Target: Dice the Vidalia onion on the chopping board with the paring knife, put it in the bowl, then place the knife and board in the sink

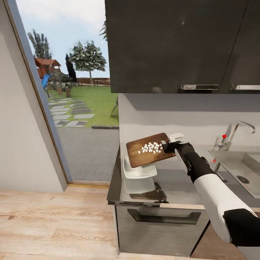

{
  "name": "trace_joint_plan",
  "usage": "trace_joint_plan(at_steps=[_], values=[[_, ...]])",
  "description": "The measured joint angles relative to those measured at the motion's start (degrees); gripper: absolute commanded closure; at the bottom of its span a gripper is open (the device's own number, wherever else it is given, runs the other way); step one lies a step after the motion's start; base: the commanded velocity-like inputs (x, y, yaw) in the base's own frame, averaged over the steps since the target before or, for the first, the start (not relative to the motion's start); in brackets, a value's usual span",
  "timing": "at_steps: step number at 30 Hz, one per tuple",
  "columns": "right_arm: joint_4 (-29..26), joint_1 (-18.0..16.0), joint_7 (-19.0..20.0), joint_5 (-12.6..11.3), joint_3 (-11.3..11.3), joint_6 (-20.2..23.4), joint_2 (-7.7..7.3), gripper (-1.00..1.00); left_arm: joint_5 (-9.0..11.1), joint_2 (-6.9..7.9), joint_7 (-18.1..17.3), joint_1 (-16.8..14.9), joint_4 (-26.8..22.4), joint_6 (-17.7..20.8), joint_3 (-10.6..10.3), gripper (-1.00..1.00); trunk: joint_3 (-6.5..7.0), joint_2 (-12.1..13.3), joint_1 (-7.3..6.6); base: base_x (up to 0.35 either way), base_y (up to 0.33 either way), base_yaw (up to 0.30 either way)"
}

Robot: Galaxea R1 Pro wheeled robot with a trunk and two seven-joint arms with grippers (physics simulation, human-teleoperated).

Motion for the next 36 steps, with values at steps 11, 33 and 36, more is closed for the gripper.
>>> trace_joint_plan(at_steps=[11,33,36], values=[[0.0,0.0,-0.1,0.1,0.2,0.1,0.08,1.0,0.0,0.0,0.0,0.0,0.0,0.0,0.0,-1.0,0.0,0.0,0.0,0.0,0.0,0.0],[0.0,0.0,-0.1,0.1,0.2,0.2,0.1,1.0,0.0,0.07,0.0,0.0,0.0,0.4,0.0,-1.0,0.0,0.0,0.0,0.064,-0.055,0.0],[0.0,0.0,-0.1,0.1,0.2,0.2,0.11,1.0,0.0,0.08,0.0,0.0,0.0,0.4,0.0,-1.0,0.0,0.0,0.0,0.006,-0.005,0.0]])
